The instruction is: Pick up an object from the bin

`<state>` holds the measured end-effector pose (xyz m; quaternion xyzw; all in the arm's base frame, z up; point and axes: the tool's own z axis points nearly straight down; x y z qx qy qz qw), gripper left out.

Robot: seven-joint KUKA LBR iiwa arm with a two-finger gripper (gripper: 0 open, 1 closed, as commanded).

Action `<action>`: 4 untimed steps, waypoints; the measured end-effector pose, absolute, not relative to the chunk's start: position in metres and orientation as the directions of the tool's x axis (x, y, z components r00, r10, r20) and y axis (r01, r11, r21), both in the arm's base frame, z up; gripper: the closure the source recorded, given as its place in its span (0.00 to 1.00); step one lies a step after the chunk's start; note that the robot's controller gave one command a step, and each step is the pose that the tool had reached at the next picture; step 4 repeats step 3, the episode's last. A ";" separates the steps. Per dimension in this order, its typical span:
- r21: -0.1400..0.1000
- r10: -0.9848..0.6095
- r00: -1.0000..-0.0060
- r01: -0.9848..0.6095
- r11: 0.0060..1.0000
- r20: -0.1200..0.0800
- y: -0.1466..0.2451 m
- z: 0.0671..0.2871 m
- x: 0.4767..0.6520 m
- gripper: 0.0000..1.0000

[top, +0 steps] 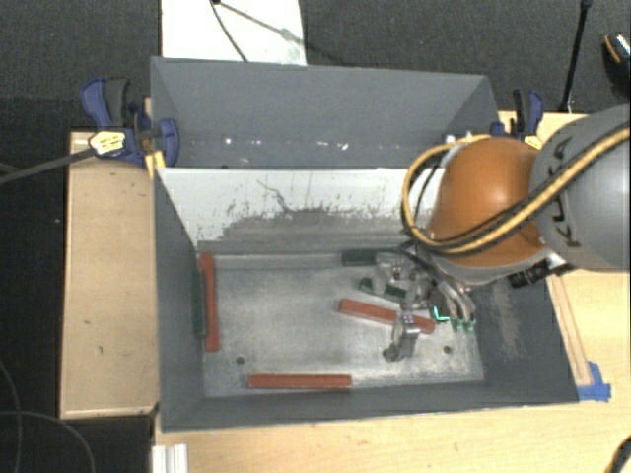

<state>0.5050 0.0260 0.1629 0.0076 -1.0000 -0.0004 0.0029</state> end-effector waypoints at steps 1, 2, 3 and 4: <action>0.000 -0.028 -1.000 -0.028 1.000 -0.003 -0.009 0.068 0.573 0.00; 0.001 -0.028 -1.000 -0.028 1.000 -0.003 -0.008 0.072 0.572 1.00; 0.002 0.105 -0.994 0.105 0.995 -0.010 0.009 0.222 0.557 1.00; 0.002 0.105 -0.994 0.105 0.995 -0.010 0.009 0.222 0.557 1.00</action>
Offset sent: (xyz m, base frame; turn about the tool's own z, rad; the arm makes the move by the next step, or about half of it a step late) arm 0.0664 -0.0336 -0.0924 -0.0153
